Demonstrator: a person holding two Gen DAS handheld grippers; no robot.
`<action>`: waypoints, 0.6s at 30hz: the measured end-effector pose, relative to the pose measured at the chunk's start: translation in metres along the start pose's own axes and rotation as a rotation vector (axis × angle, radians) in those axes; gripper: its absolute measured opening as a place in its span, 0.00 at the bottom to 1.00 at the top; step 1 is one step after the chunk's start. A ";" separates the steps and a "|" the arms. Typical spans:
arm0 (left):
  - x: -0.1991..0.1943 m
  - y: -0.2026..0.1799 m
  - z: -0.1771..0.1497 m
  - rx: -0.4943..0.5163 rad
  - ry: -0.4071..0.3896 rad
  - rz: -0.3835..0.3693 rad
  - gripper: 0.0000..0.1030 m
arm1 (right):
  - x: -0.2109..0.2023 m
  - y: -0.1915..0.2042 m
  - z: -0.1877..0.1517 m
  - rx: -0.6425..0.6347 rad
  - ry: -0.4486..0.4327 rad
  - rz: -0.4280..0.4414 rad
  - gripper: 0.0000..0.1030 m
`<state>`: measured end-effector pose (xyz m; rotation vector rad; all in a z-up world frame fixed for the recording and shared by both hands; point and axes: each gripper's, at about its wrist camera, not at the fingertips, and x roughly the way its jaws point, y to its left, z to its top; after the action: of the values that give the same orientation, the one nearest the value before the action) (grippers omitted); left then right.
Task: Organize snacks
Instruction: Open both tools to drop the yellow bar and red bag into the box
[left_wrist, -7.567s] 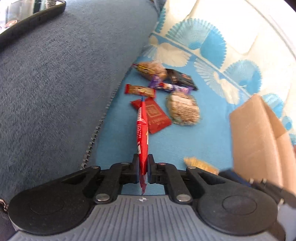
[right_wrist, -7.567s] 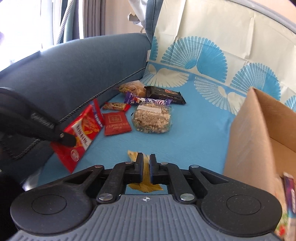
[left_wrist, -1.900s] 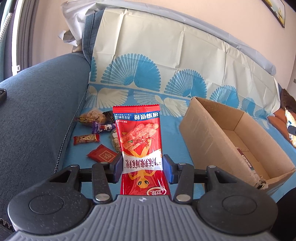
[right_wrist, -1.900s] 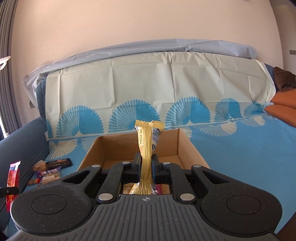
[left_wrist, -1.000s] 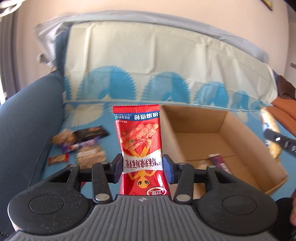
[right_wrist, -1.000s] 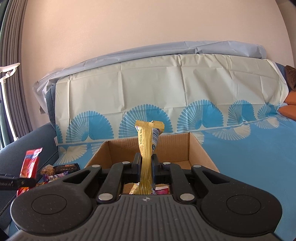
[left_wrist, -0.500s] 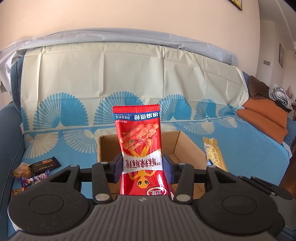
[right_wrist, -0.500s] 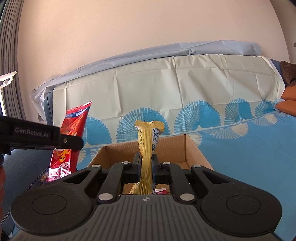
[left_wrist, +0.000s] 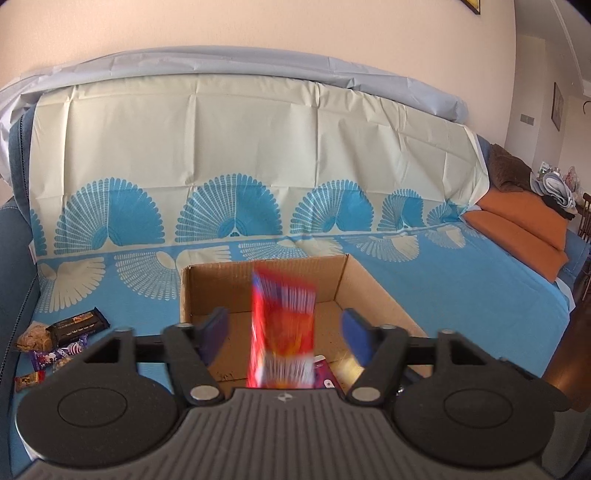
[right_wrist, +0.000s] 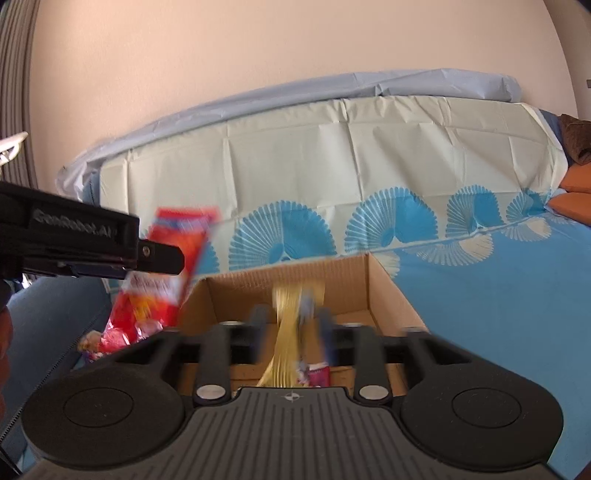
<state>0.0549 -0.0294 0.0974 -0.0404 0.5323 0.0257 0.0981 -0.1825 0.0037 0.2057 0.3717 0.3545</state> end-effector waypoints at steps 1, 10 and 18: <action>-0.002 -0.001 -0.003 0.005 -0.008 0.000 0.74 | -0.001 0.001 0.000 -0.003 -0.006 -0.006 0.69; -0.035 0.020 -0.056 0.010 -0.158 0.048 0.74 | -0.001 0.006 -0.002 -0.034 -0.001 -0.010 0.68; -0.057 0.082 -0.085 -0.029 -0.157 0.147 0.75 | -0.001 0.019 -0.004 -0.091 -0.002 -0.034 0.68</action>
<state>-0.0398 0.0476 0.0506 -0.0269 0.3773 0.1792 0.0901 -0.1647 0.0048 0.1107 0.3558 0.3367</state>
